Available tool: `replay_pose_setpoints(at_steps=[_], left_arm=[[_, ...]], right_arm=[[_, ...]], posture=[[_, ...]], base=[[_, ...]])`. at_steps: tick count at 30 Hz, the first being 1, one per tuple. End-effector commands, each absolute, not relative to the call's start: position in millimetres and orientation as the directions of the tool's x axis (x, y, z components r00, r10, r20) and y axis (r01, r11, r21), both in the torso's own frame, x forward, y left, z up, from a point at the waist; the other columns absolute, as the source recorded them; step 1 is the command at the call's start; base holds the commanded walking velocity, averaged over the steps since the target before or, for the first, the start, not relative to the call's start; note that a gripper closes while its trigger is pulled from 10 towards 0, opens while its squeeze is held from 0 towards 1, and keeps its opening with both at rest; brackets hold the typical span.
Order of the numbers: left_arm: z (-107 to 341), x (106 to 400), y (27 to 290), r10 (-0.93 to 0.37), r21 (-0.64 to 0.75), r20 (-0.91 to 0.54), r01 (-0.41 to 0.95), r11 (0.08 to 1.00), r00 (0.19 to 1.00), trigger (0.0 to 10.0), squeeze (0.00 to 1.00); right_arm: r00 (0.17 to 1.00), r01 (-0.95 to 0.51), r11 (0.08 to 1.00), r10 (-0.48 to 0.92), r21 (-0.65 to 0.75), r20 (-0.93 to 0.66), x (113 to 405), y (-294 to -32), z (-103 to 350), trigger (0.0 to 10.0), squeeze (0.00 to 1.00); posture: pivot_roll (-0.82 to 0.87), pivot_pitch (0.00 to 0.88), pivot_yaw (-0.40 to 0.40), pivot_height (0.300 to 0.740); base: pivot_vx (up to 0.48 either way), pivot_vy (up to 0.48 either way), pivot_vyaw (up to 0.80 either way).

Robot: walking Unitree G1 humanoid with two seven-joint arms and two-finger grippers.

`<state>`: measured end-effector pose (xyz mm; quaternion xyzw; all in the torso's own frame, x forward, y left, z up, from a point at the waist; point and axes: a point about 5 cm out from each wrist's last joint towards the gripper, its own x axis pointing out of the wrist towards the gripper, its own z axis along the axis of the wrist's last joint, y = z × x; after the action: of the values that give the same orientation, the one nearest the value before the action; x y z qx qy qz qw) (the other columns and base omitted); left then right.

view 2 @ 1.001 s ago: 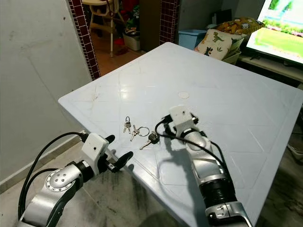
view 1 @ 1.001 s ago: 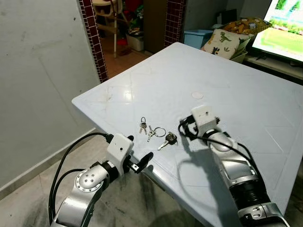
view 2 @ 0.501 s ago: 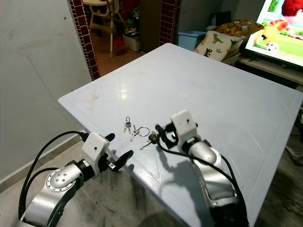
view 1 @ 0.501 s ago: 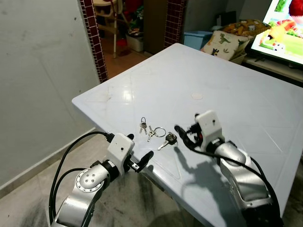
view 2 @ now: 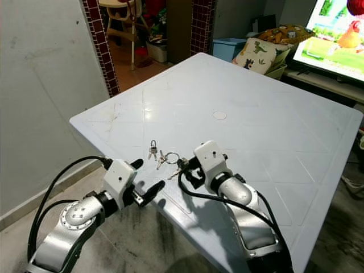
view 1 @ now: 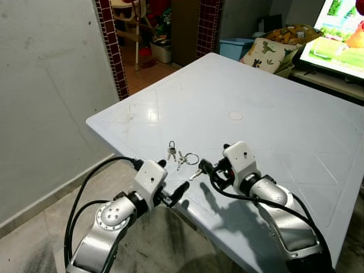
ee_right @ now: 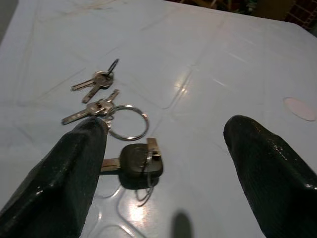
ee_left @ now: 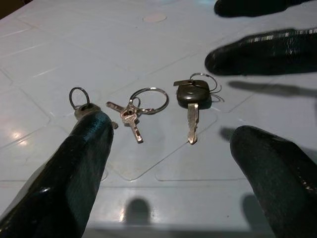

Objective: Hang keys on a hook

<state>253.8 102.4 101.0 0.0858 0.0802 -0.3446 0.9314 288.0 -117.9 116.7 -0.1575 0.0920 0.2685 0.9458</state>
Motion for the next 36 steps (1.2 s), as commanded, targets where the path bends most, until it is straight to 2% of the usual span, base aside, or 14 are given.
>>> replay_pose_setpoints(at_steps=[1,8,9,11,12,13,14,15,16,17,18,19,36], left_arm=[[102,256,102,-0.632,0.119,-0.21,0.661,0.741,0.746,10.0,0.0],[101,256,100,-0.633,0.123,-0.206,0.662,0.74,0.746,10.0,0.0],[101,256,100,-0.634,0.123,-0.204,0.662,0.739,0.746,10.0,0.0],[102,256,99,-0.635,0.123,-0.203,0.663,0.739,0.746,10.0,0.0],[102,256,99,-0.635,0.122,-0.202,0.662,0.739,0.746,10.0,0.0],[102,256,99,-0.634,0.121,-0.202,0.662,0.74,0.746,10.0,0.0],[101,256,99,-0.634,0.119,-0.203,0.661,0.741,0.747,10.0,0.0],[101,256,99,-0.633,0.118,-0.203,0.661,0.741,0.747,10.0,0.0],[101,256,99,-0.633,0.118,-0.203,0.661,0.741,0.747,10.0,0.0],[101,256,99,-0.634,0.118,-0.205,0.661,0.741,0.746,10.0,0.0],[100,256,99,-0.634,0.117,-0.206,0.662,0.74,0.746,10.0,0.0],[100,256,99,-0.634,0.117,-0.207,0.662,0.74,0.745,10.0,0.0],[100,257,96,-0.632,0.118,-0.201,0.659,0.743,0.749,10.0,0.0]], right_arm=[[0.832,-0.549,0.791,0.485,-0.272,-0.27,289,-116,119,10.0,0.0],[0.838,-0.531,0.802,0.446,-0.275,-0.316,294,-112,112,10.0,0.0],[0.838,-0.526,0.803,0.433,-0.279,-0.332,296,-112,109,9.1,0.0],[0.837,-0.525,0.804,0.428,-0.28,-0.342,297,-112,108,9.1,0.0],[0.835,-0.524,0.807,0.426,-0.272,-0.347,297,-112,107,7.1,0.0],[0.833,-0.526,0.807,0.426,-0.267,-0.354,297,-112,106,5.8,0.0],[0.828,-0.531,0.806,0.427,-0.262,-0.364,297,-112,105,5.1,0.0],[0.823,-0.535,0.802,0.424,-0.265,-0.377,296,-112,103,3.8,0.0],[0.823,-0.535,0.802,0.424,-0.265,-0.377,296,-112,103,3.8,0.0],[0.819,-0.537,0.802,0.421,-0.262,-0.39,296,-113,101,0.9,0.0],[0.817,-0.538,0.803,0.42,-0.258,-0.396,296,-113,100,0.9,0.0],[0.816,-0.537,0.804,0.418,-0.256,-0.399,296,-113,100,0.0,0.0],[0.803,-0.513,0.845,0.412,-0.149,-0.431,301,-117,93,0.0,0.0]], posture=[[0.02,0.0,-0.032,0.74],[0.01,0.0,-0.034,0.74],[0.02,0.0,-0.036,0.74],[0.02,0.0,-0.037,0.74],[0.02,0.0,-0.038,0.74],[0.02,0.0,-0.038,0.74],[0.02,0.0,-0.039,0.74],[0.02,0.0,-0.039,0.74],[0.02,0.0,-0.039,0.74],[0.02,0.0,-0.041,0.74],[0.02,0.0,-0.041,0.74],[0.02,0.0,-0.043,0.74],[0.02,0.0,-0.049,0.74]], base=[[0.0,0.0,0.0],[0.0,0.0,0.0],[0.0,0.0,0.0],[0.0,0.0,0.0],[0.0,0.0,0.0],[0.0,0.0,0.0],[0.0,0.0,0.0],[0.0,0.0,0.0],[0.0,0.0,0.0],[0.0,0.0,0.0],[0.0,0.0,0.0],[0.0,0.0,0.0],[0.0,0.0,0.0]])
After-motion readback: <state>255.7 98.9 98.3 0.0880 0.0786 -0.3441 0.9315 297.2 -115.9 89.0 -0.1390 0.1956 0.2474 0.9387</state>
